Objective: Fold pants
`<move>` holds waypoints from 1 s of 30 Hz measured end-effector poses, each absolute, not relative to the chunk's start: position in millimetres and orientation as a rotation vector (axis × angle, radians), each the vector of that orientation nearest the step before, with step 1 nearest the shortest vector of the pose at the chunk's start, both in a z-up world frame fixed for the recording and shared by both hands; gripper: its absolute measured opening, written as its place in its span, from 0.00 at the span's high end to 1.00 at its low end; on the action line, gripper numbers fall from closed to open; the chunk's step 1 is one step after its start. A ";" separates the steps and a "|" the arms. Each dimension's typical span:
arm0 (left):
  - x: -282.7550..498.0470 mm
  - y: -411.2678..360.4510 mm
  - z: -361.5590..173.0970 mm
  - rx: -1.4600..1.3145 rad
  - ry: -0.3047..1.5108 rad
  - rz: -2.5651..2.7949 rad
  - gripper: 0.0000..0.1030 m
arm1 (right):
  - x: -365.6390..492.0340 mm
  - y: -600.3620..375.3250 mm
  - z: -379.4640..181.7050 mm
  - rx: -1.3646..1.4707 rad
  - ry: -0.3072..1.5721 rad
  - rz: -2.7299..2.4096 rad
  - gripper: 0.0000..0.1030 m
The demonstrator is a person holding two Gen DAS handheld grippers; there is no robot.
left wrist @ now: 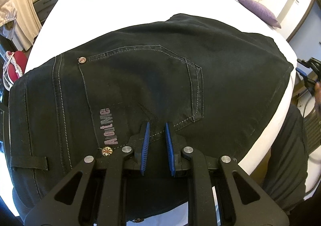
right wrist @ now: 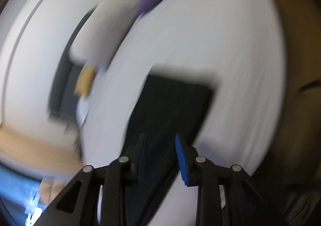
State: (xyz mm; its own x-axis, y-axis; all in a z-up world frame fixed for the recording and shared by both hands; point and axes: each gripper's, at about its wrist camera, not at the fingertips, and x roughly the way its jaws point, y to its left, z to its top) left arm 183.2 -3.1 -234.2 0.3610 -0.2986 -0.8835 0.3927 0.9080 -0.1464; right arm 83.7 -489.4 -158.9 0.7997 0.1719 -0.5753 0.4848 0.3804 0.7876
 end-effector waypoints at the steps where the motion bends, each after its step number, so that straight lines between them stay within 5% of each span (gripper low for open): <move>1: 182.5 -2.2 -234.2 0.094 1.116 -0.446 0.85 | 87.7 -466.0 -162.5 1.211 0.677 -0.133 0.48; 4: 181.0 -0.8 -233.5 0.095 1.115 -0.447 0.85 | 98.8 -407.6 -174.7 1.265 0.770 0.028 0.35; 7: 181.2 -0.7 -234.7 0.088 1.112 -0.444 0.85 | 110.4 -358.9 -186.1 1.283 0.858 0.136 0.36; 9: 181.1 -0.8 -233.3 0.086 1.111 -0.443 0.85 | 116.4 -345.6 -189.7 1.280 0.894 0.162 0.48; 23: 180.9 0.8 -232.5 0.079 1.109 -0.444 0.85 | 134.3 -324.0 -220.9 1.383 0.956 0.180 0.48; 25: 180.6 0.4 -232.5 0.081 1.108 -0.443 0.85 | 139.6 -320.9 -224.6 1.393 0.970 0.197 0.53; 28: 180.7 -0.3 -232.9 0.082 1.109 -0.442 0.85 | 146.5 -312.7 -230.8 1.370 1.006 0.188 0.84; 30: 180.3 -0.8 -232.9 0.084 1.109 -0.444 0.85 | 143.6 -313.0 -233.8 1.370 1.007 0.173 0.93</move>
State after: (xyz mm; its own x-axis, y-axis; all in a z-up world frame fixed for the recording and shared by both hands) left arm 180.3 -0.8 -232.9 0.3677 -0.3039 -0.8789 0.3865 0.9095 -0.1529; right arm 143.6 -313.0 -233.8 0.5930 0.6376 -0.4917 0.4374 0.2576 0.8616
